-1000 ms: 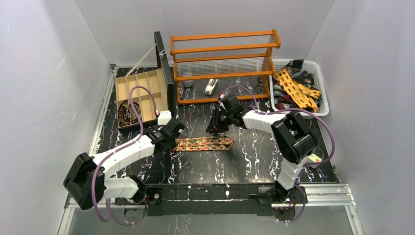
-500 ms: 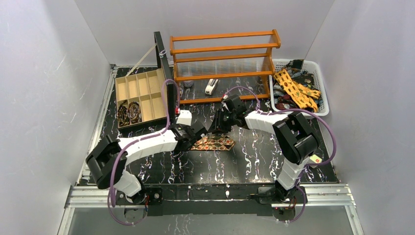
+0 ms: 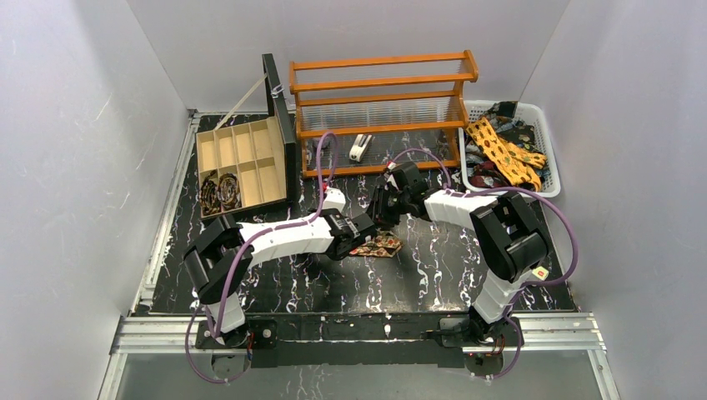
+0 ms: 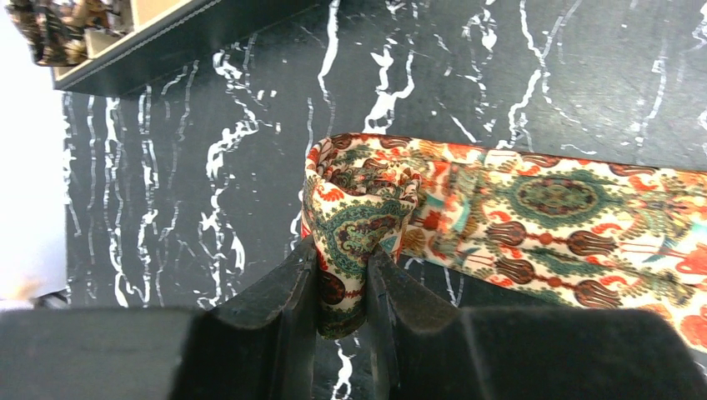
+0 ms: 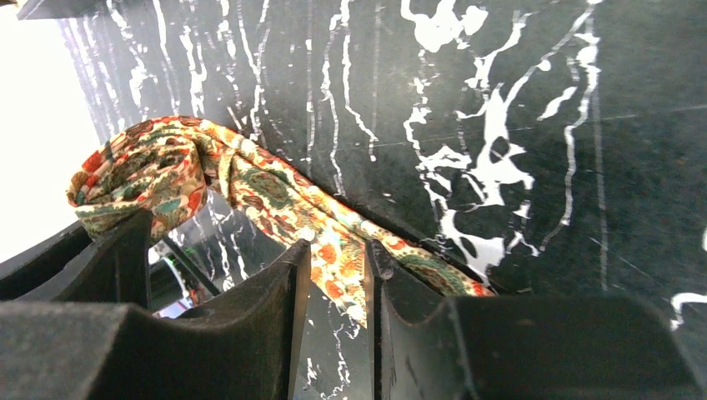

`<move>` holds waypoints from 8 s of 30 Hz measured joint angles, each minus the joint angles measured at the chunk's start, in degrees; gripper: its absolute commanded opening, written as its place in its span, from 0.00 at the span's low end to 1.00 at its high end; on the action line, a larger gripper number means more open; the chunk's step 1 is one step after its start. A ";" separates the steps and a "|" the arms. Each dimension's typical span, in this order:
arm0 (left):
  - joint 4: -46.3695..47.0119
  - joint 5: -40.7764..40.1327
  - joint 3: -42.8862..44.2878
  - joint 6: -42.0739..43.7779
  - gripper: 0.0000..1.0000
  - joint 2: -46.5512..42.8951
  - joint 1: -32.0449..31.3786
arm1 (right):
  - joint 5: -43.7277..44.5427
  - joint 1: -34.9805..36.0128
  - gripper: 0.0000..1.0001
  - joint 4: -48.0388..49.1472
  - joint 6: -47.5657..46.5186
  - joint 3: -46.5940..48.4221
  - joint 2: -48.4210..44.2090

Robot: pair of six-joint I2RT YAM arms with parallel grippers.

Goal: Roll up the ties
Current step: Roll the tie at the center of the board.

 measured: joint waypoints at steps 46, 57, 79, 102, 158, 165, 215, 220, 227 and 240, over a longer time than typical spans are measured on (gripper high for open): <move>22.91 15.50 -3.50 11.28 0.75 -8.37 -1.73 | -5.14 -2.69 0.49 1.81 -0.20 -5.64 -4.52; 26.75 25.46 -20.94 8.68 0.80 -34.88 17.90 | -4.37 4.04 0.74 1.46 0.28 -0.22 -4.98; 31.04 46.97 -32.87 9.40 0.81 -40.28 39.23 | -3.34 13.86 0.38 1.38 1.16 10.93 9.33; 52.50 64.96 -37.29 11.23 0.79 -28.50 39.78 | -18.29 6.49 0.54 3.34 -9.92 8.57 14.14; 30.36 50.64 -37.00 10.60 0.80 -46.73 40.09 | -0.63 19.45 0.99 15.17 -73.50 7.41 9.29; 30.36 50.66 -37.00 10.60 0.80 -46.73 40.09 | -2.99 19.10 0.87 12.81 -73.61 8.02 10.40; 29.22 53.46 -40.83 3.45 0.80 -55.78 40.13 | 16.33 27.93 0.90 6.19 -11.34 -4.44 -13.97; 30.45 54.36 -40.83 3.48 0.80 -55.04 40.13 | 16.37 27.91 0.80 0.15 -3.32 -2.16 -8.52; 31.63 55.98 -41.86 3.50 0.80 -54.93 40.13 | 13.62 26.43 0.67 -1.68 1.09 1.66 -2.19; 34.38 59.10 -43.80 3.74 0.80 -55.76 40.13 | 9.44 21.97 0.39 -4.04 3.15 3.80 3.28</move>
